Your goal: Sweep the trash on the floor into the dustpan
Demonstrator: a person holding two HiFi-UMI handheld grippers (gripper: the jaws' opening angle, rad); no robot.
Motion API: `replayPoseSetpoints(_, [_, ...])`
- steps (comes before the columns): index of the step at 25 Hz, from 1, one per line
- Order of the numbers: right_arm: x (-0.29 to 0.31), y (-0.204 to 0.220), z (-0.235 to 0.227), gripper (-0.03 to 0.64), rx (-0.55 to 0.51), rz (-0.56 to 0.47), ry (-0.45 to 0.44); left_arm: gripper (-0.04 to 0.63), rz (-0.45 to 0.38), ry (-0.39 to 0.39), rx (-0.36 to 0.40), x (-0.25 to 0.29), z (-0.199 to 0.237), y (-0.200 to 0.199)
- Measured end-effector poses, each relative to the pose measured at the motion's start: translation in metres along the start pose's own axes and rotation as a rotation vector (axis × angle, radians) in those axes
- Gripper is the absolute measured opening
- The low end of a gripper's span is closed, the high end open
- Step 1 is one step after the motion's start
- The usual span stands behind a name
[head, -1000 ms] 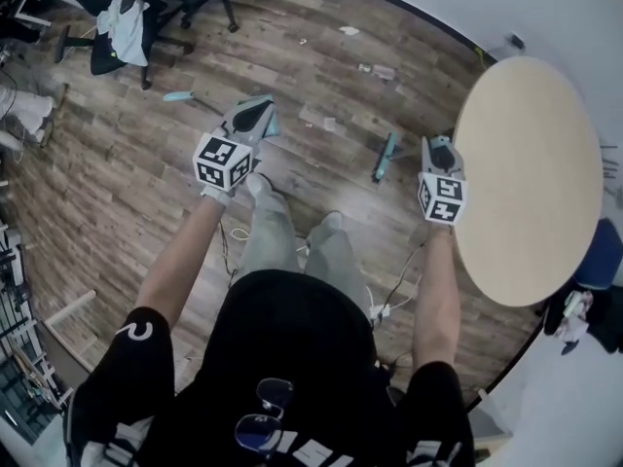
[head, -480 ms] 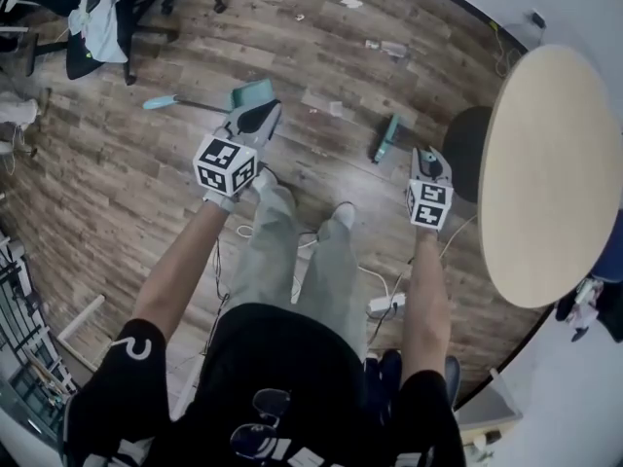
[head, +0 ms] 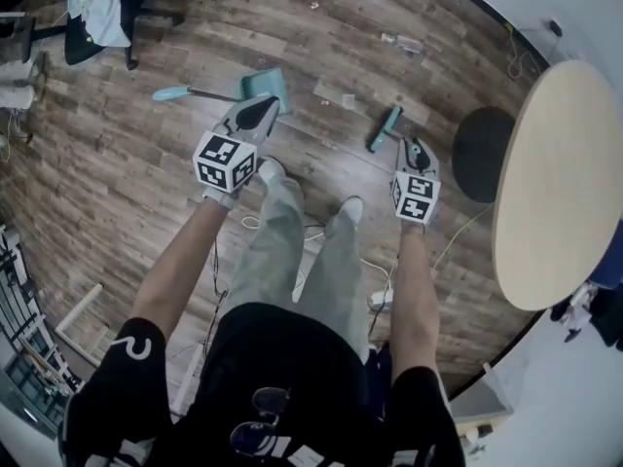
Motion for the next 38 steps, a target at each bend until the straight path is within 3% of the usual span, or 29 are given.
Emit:
replayPoseSetpoints(13, [0.061, -0.038, 0.103, 0.099, -0.05, 0.015, -0.067, -0.003, -0.022, -0.08, -0.074, -0.048, 0.085, 0.013])
replayPoseSetpoints(38, [0.119, -0.101, 0.297, 0.109, -0.136, -0.02, -0.369, -0.003, -0.103, -0.331, -0.182, -0.157, 0.174, 0.037])
Point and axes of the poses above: the fingertips, and each gripper's own axes: x forward along the fingers, z to its left, y out of its underside, the point moved 5 cm from there along -x, backward along the fingers, and after that the axes turned 2 degrees about x, right-handed, at the moved point
